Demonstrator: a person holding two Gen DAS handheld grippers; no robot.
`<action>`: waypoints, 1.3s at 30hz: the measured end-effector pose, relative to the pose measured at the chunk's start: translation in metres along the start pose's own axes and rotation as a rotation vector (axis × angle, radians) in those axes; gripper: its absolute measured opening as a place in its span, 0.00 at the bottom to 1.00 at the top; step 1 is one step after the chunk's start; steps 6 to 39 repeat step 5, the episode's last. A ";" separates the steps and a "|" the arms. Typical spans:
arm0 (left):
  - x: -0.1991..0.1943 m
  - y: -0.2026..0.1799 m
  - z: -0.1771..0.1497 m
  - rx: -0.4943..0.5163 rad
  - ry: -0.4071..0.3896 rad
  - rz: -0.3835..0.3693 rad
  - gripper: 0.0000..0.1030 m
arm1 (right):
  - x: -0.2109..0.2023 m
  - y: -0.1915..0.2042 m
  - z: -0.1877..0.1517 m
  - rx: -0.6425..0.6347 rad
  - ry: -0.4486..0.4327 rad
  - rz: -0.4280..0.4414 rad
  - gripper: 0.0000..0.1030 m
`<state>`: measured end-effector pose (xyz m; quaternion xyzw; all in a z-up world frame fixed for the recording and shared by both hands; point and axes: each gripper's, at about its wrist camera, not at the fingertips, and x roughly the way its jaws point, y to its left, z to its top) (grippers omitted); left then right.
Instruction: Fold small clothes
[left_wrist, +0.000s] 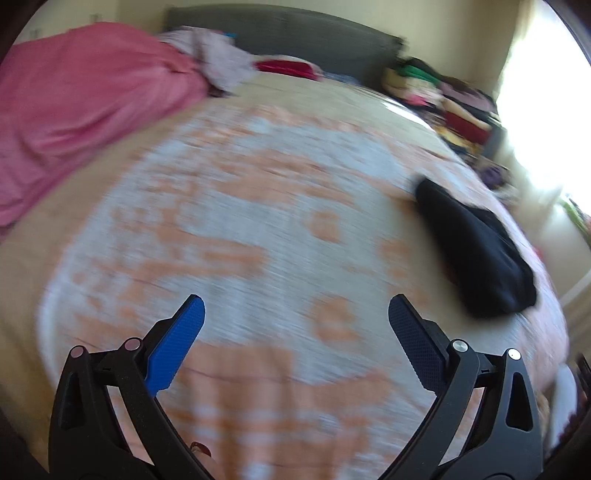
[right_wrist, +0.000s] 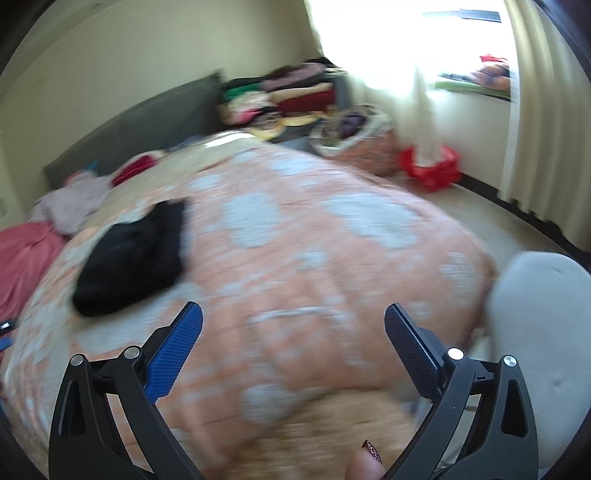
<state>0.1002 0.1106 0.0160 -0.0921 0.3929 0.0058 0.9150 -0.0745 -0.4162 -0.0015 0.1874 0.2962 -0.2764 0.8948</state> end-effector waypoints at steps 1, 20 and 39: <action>0.001 0.025 0.011 -0.035 -0.005 0.060 0.91 | 0.003 -0.020 0.002 0.028 -0.003 -0.041 0.95; 0.010 0.137 0.048 -0.147 -0.004 0.343 0.91 | 0.032 -0.145 0.014 0.204 0.042 -0.321 0.95; 0.010 0.137 0.048 -0.147 -0.004 0.343 0.91 | 0.032 -0.145 0.014 0.204 0.042 -0.321 0.95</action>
